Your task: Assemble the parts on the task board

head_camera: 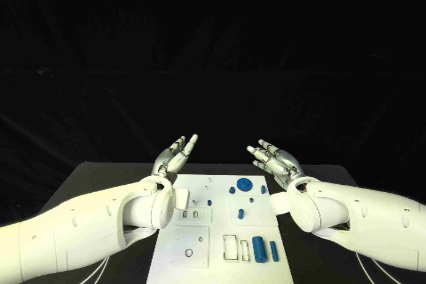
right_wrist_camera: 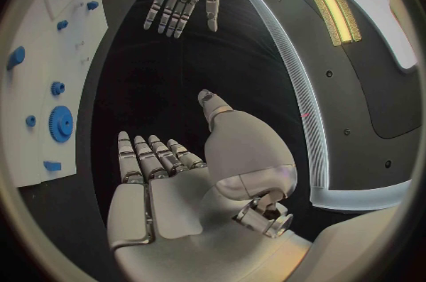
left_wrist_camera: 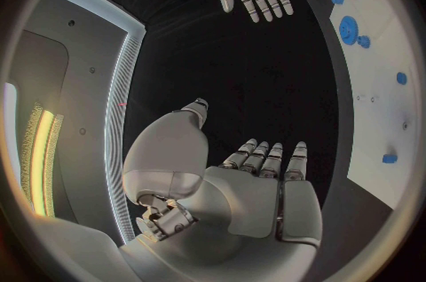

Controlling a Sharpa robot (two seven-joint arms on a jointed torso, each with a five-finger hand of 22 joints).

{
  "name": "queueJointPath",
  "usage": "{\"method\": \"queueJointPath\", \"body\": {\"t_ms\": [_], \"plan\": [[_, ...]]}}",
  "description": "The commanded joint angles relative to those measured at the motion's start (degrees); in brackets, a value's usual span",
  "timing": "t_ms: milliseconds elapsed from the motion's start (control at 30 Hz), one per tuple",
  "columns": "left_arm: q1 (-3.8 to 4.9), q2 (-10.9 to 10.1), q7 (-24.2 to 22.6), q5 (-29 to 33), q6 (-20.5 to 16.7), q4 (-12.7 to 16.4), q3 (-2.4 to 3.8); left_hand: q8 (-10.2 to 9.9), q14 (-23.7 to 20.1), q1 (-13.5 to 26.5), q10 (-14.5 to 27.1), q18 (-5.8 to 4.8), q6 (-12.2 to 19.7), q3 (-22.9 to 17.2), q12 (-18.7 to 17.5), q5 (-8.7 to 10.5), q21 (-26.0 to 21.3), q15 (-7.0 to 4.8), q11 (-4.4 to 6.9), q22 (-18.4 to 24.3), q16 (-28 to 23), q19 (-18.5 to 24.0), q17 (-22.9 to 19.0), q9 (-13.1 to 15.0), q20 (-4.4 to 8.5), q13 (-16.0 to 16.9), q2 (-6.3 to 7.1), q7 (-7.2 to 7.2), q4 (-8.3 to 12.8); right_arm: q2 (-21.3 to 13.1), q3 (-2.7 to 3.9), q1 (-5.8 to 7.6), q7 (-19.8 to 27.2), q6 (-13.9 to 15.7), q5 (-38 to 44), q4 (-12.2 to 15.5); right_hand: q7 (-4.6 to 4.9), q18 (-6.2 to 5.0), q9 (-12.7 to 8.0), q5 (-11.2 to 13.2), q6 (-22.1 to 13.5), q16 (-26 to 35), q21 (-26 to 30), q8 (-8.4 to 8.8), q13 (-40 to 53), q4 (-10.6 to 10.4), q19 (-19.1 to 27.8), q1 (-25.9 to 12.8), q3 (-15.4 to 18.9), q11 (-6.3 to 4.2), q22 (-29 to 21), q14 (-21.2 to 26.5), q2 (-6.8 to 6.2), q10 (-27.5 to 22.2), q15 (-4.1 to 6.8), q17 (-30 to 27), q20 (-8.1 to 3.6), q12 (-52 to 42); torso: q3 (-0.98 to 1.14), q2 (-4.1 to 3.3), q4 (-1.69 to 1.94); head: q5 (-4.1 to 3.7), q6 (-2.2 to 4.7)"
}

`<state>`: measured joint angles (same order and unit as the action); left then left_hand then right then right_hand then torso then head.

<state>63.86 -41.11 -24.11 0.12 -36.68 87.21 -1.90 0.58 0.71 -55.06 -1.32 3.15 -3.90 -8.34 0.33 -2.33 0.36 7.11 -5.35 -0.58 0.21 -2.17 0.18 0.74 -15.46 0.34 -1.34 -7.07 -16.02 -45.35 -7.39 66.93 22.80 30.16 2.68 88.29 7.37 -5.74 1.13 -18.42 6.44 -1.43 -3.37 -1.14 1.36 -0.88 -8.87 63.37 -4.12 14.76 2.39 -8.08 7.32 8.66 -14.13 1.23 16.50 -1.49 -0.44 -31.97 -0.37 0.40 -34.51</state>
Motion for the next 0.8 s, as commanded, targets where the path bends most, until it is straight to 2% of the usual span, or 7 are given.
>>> {"method": "queueJointPath", "body": {"t_ms": [33, 200, 233, 367, 467, 700, 800], "plan": [[0.11, 0.11, 0.99, -0.47, 2.76, 0.03, 0.04, 0.74, 1.56, -3.32, -1.81, 1.93, -2.34, 0.22, 0.51, -0.33, 0.38, 1.64, -2.03, -0.13, 0.48, -0.12, 0.45, 0.46, -1.01, 0.42, -0.28, -2.54, -0.75, -0.06, -0.58, 0.68, -3.89, -9.82, 3.73, -0.19, 9.60, -0.08, 1.68, 2.08, 11.23, -3.31, -4.88, -3.08, 1.55, 6.10, -9.33, 8.83, -2.32, 0.93, 2.57, -13.99, -0.51, 14.06, -0.56, 1.61, 0.28, -3.09, -0.01, -0.02, 0.00, 0.00, 0.01], [0.11, 0.11, 0.99, -0.47, 2.76, 0.03, 0.04, 3.11, 9.32, -7.09, -9.57, 3.20, -10.41, 0.16, 2.89, -0.41, 1.89, 3.66, -5.37, -1.09, 3.07, -3.79, 1.98, 1.85, -1.48, 1.80, 0.29, -5.24, -0.36, -0.11, -1.05, 1.12, -4.49, -11.23, 4.14, -0.29, 9.22, -2.06, 3.12, 2.49, 24.55, -7.02, -12.27, -6.29, 2.81, 9.93, -23.85, 12.05, -4.27, -0.63, 6.09, -30.99, -1.52, 32.43, 1.35, 2.73, 0.06, -6.98, -0.01, -0.02, 0.00, 0.00, 0.01], [0.23, -2.84, -0.03, -0.59, 4.49, 0.84, 0.04, 4.70, 14.08, -9.20, -16.00, 3.43, -15.54, 0.00, 4.91, -0.56, 3.49, 4.75, -6.92, -2.01, 4.61, -7.55, 2.71, 2.68, -1.44, 2.75, 0.65, -6.66, -0.22, -1.01, -1.02, 2.84, 0.23, -4.33, 18.13, -2.86, 8.98, -2.63, 3.23, 2.60, 28.26, -7.58, -13.11, -6.75, 2.69, 10.80, -25.47, 12.37, -4.95, -1.05, 6.30, -35.79, -1.74, 36.88, 1.96, 2.72, 0.09, -7.38, -0.17, -0.35, -0.34, -0.42, -1.22], [0.34, -3.85, -0.56, -0.59, 4.41, 1.30, 0.05, 9.27, 34.80, -14.10, -36.10, 3.29, -29.44, -0.33, 11.46, -0.46, 11.31, 5.55, -8.36, -6.03, 11.81, -25.00, 5.89, 4.86, -1.24, 5.44, 2.11, -7.48, 1.02, -1.32, -0.99, 3.26, -0.22, -3.41, 22.93, -3.33, 8.00, -4.33, 2.89, 2.66, 38.66, -7.25, -15.08, -7.04, 2.04, 12.97, -29.38, 12.07, -7.52, -2.48, 6.64, -43.20, -2.51, 43.12, 3.57, 2.29, 0.05, -6.31, -0.07, -0.71, -0.41, -0.42, -1.39], [0.48, -4.53, -0.55, -0.59, 4.62, 1.67, 0.06, 12.14, 43.25, -17.28, -44.02, 3.61, -39.21, -0.22, 13.34, -0.51, 14.67, 3.83, -7.20, -7.30, 14.17, -32.51, 6.74, 6.03, -1.30, 5.83, 2.89, -7.00, 1.69, -1.58, -0.96, 3.66, -1.30, -3.48, 26.63, -3.46, 7.45, -4.69, 2.70, 2.79, 43.29, -6.92, -16.07, -6.77, 2.17, 14.14, -31.11, 11.49, -9.27, -3.28, 6.81, -46.63, -3.22, 46.30, 4.51, 2.42, -0.32, -5.53, -0.03, -1.04, -0.40, -0.51, -1.52], [1.26, -6.80, 0.64, -2.14, 6.62, 3.43, 0.09, 13.09, 55.19, -20.42, -53.49, 6.86, -45.60, 1.06, 14.66, -0.47, 18.10, 0.41, -4.35, -8.12, 17.92, -40.43, 8.81, 5.95, -0.97, 6.24, 3.36, -5.43, 1.54, -2.12, -0.88, 5.97, -8.53, -8.70, 40.27, -4.22, 5.39, -4.82, 2.74, 1.77, 48.59, -7.42, -19.72, -6.18, 2.28, 15.78, -36.32, 8.90, -12.11, -5.41, 8.10, -55.18, -5.81, 53.49, 7.14, 3.03, -2.64, -4.02, 0.11, -2.16, -0.16, -0.69, -1.80], [1.61, -7.99, 1.19, -3.20, 7.73, 4.70, 0.09, 12.99, 56.88, -20.98, -55.14, 7.28, -46.77, 1.58, 14.68, -0.46, 18.73, -0.18, -3.87, -8.21, 18.61, -41.96, 9.41, 5.86, -0.92, 6.35, 3.48, -5.04, 1.35, -2.01, -0.87, 7.07, -11.74, -11.03, 46.29, -4.68, 4.55, -4.91, 2.87, 0.57, 50.32, -8.06, -21.08, -6.43, 2.47, 16.11, -38.10, 8.21, -12.37, -6.42, 8.68, -58.33, -6.82, 56.37, 8.20, 3.69, -3.59, -4.05, 0.05, -2.73, -0.04, -0.85, -1.83]]}}
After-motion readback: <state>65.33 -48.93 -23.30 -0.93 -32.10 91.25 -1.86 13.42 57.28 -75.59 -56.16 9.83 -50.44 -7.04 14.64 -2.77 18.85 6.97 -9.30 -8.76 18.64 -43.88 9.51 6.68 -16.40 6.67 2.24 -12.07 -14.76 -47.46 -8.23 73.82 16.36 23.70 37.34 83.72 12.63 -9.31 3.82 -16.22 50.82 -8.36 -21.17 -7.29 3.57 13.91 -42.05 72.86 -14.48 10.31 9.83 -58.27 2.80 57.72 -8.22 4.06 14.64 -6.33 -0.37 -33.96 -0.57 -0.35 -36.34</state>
